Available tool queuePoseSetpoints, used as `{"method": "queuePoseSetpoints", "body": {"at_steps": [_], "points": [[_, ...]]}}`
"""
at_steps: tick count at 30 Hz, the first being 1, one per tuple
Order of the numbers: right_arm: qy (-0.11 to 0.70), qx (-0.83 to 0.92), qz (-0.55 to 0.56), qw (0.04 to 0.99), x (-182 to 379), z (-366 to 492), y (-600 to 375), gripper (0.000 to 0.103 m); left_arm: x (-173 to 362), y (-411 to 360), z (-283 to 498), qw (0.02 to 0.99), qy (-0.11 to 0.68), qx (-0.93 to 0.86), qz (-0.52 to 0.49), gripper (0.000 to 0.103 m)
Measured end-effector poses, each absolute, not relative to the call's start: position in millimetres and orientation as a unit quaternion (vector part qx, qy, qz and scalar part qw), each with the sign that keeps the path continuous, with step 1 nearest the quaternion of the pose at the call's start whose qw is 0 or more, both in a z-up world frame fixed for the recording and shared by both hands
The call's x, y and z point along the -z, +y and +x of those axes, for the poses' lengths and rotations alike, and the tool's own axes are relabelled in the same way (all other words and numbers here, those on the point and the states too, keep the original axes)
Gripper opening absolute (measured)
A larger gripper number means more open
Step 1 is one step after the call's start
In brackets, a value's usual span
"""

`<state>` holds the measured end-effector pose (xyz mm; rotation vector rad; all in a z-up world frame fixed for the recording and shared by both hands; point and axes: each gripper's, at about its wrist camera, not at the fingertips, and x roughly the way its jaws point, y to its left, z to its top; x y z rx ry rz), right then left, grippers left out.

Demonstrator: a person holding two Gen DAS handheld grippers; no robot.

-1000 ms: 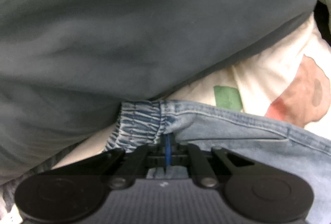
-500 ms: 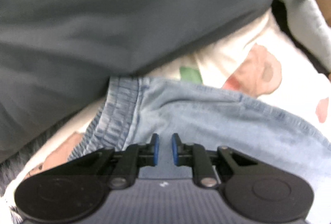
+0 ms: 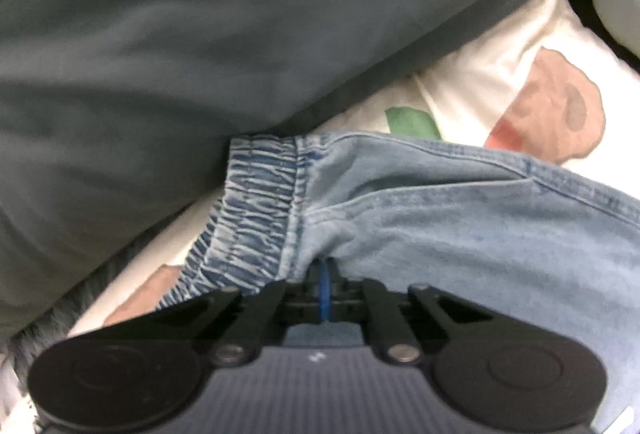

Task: Fold clothes

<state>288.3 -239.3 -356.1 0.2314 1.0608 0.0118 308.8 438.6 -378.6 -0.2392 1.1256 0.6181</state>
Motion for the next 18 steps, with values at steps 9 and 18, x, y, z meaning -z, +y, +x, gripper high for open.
{"method": "queuePoseSetpoints", "body": {"at_steps": [9,18], "points": [[0.536,0.018,0.119,0.836,400,284,-256,0.051,373,425,319,0.782,0.536,-0.31,-0.073,0.003],[0.52,0.042,0.114,0.846,394,273,-275,0.04,345,379,327,0.814,0.516,-0.262,-0.049,0.028]]}}
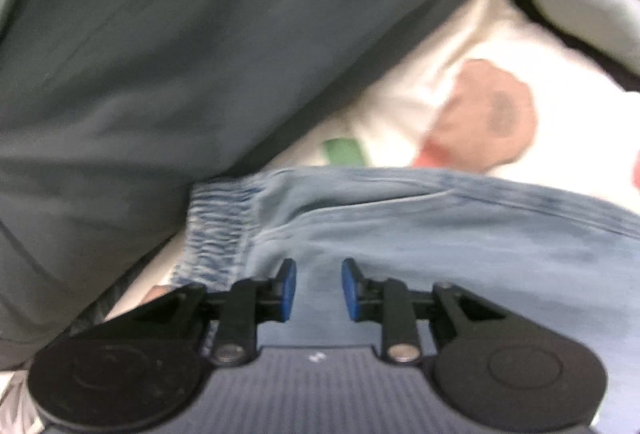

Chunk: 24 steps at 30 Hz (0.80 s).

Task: Fold clothes

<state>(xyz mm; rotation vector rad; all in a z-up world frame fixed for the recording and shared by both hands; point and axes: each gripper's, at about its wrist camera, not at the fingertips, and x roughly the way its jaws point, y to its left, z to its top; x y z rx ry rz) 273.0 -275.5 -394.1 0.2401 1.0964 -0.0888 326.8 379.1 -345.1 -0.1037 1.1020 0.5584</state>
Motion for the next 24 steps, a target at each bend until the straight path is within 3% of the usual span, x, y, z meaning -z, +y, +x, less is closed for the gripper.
{"method": "queuePoseSetpoints", "body": {"at_steps": [15,20,24], "points": [[0.468,0.113,0.099,0.871,391,279,-332,0.047,372,329,359,0.834,0.518,-0.183,-0.047,0.031],[0.496,0.124,0.096,0.854,410,286,-351,0.046,378,340,369,0.827,0.521,-0.201,-0.069,0.045],[0.498,0.116,0.092,0.855,415,289,-354,0.047,383,342,387,0.822,0.527,-0.209,-0.061,0.049]]}}
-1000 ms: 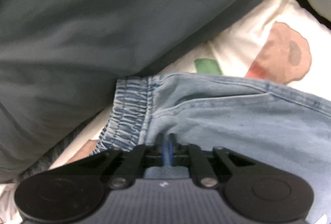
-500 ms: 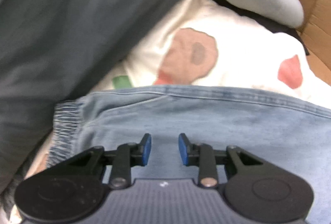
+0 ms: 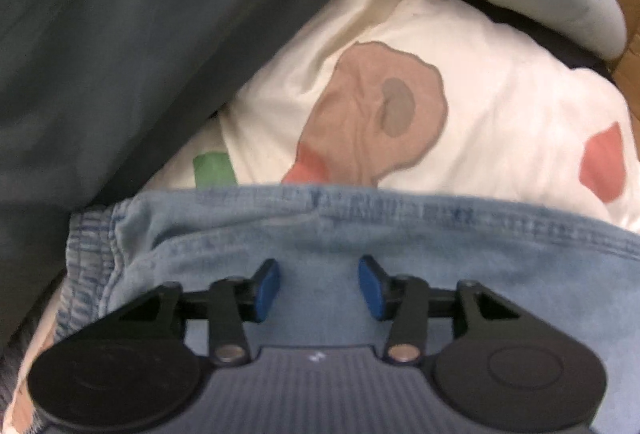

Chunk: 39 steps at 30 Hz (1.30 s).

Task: Fold clothes

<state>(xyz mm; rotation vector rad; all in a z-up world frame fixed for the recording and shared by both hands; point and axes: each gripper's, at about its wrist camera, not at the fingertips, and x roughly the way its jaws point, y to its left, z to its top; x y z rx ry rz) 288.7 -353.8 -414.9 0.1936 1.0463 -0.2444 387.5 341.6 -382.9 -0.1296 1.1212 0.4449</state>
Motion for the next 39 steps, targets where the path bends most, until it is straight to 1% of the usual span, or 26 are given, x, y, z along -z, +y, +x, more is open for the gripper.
{"method": "queuePoseSetpoints", "body": {"at_steps": [7,8,10,12,14,15,20,22,25,28,34,38,39], "points": [[0.492,0.106,0.085,0.86,418,291,-354,0.047,386,340,402,0.823,0.529,-0.2,-0.044,0.048],[0.492,0.106,0.083,0.86,418,291,-353,0.047,384,340,401,0.824,0.53,-0.197,-0.043,0.044],[0.499,0.108,0.079,0.856,414,293,-352,0.047,369,334,392,0.829,0.522,-0.197,-0.033,0.04],[0.511,0.106,0.085,0.849,408,295,-352,0.047,351,326,382,0.835,0.512,-0.197,-0.023,0.045],[0.515,0.107,0.098,0.845,395,293,-354,0.047,334,319,371,0.841,0.503,-0.198,-0.012,0.054],[0.51,0.108,0.101,0.847,387,288,-354,0.047,325,315,365,0.845,0.498,-0.193,-0.013,0.055],[0.495,0.096,0.096,0.858,345,265,-353,0.048,284,304,333,0.856,0.488,-0.171,-0.008,0.056],[0.488,0.096,0.094,0.863,329,256,-355,0.048,268,303,316,0.856,0.484,-0.179,-0.024,0.058],[0.476,0.096,0.094,0.869,303,242,-360,0.048,244,304,289,0.856,0.48,-0.186,-0.045,0.059],[0.463,0.091,0.092,0.877,278,232,-365,0.048,220,301,259,0.861,0.475,-0.177,-0.044,0.064],[0.427,0.078,0.099,0.896,227,203,-377,0.049,182,323,208,0.866,0.462,-0.18,-0.064,0.063],[0.405,0.066,0.104,0.906,197,174,-380,0.049,170,345,174,0.866,0.455,-0.194,-0.074,0.062],[0.401,0.062,0.103,0.908,190,166,-379,0.051,169,349,165,0.865,0.454,-0.198,-0.078,0.061]]}}
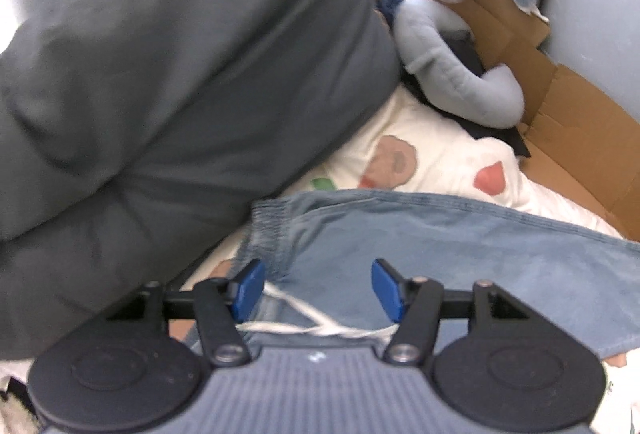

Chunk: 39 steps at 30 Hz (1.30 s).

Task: Fold clothes

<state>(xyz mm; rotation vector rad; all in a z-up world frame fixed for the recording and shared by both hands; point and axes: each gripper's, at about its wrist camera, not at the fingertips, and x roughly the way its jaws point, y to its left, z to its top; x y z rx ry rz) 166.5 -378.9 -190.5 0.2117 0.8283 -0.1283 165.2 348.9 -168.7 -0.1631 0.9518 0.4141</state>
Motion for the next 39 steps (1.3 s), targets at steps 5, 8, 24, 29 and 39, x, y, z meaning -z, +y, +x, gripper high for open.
{"method": "queuePoseSetpoints", "body": {"at_steps": [5,8,24,29,39], "points": [[0.385,0.046,0.098,0.917,162,121,-374,0.054,169,363,124,0.86,0.455,-0.212,-0.094,0.06],[0.381,0.045,0.095,0.919,150,91,-370,0.054,171,364,106,0.857,0.458,-0.212,-0.098,0.06],[0.379,0.084,0.117,0.914,144,-37,-358,0.054,207,345,52,0.841,0.483,-0.202,-0.138,0.059],[0.379,0.095,0.125,0.912,147,-61,-357,0.054,216,341,38,0.839,0.491,-0.196,-0.131,0.059],[0.374,0.11,0.15,0.909,171,-100,-347,0.054,256,351,5,0.813,0.513,-0.213,-0.174,0.055]]}}
